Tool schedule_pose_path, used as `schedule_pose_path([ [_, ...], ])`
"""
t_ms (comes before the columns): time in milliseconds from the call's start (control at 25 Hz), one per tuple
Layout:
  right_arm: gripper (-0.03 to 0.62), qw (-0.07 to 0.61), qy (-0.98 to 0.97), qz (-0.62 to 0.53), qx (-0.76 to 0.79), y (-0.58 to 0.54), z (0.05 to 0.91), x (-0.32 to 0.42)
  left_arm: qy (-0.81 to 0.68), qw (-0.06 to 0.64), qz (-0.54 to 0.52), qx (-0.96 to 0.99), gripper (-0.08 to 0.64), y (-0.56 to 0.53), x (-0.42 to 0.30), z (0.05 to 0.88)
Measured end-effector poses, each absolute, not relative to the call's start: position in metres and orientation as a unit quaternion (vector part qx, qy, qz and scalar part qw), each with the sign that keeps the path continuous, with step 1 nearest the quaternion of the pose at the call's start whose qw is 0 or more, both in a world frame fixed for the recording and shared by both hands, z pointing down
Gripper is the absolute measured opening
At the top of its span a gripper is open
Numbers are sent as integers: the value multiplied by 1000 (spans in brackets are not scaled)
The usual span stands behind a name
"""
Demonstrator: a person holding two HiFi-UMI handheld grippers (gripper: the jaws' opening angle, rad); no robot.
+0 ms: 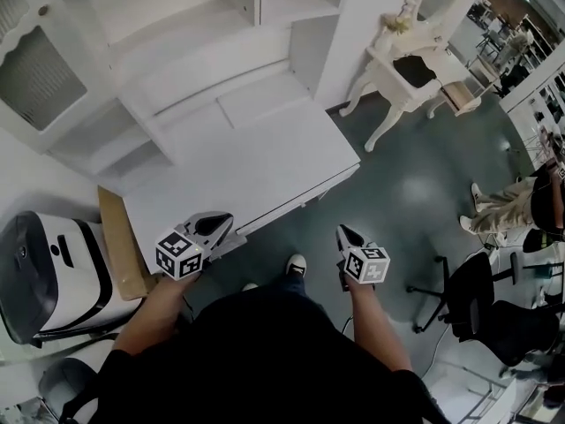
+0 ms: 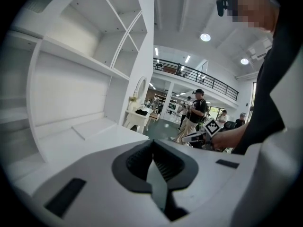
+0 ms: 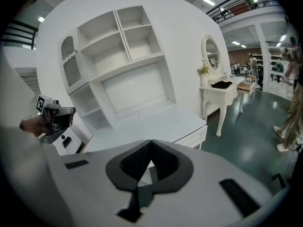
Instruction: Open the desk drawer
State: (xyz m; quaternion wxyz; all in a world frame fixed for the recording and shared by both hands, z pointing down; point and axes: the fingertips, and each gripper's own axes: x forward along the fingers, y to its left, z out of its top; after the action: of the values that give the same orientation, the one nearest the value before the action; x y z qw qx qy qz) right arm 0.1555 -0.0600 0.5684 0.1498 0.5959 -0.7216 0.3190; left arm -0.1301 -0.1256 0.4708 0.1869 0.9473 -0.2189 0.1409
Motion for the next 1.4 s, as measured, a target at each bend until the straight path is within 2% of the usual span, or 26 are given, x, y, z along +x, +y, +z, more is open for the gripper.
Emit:
schedule_pose_path([
  [360,2,205,-735,341,549,-103,625,179,-232,206,158,937,9,-152,-92,491],
  [1400,12,322,-737,400,440,-147,777,180,-248,250,206,913,9,-187,-62,533],
])
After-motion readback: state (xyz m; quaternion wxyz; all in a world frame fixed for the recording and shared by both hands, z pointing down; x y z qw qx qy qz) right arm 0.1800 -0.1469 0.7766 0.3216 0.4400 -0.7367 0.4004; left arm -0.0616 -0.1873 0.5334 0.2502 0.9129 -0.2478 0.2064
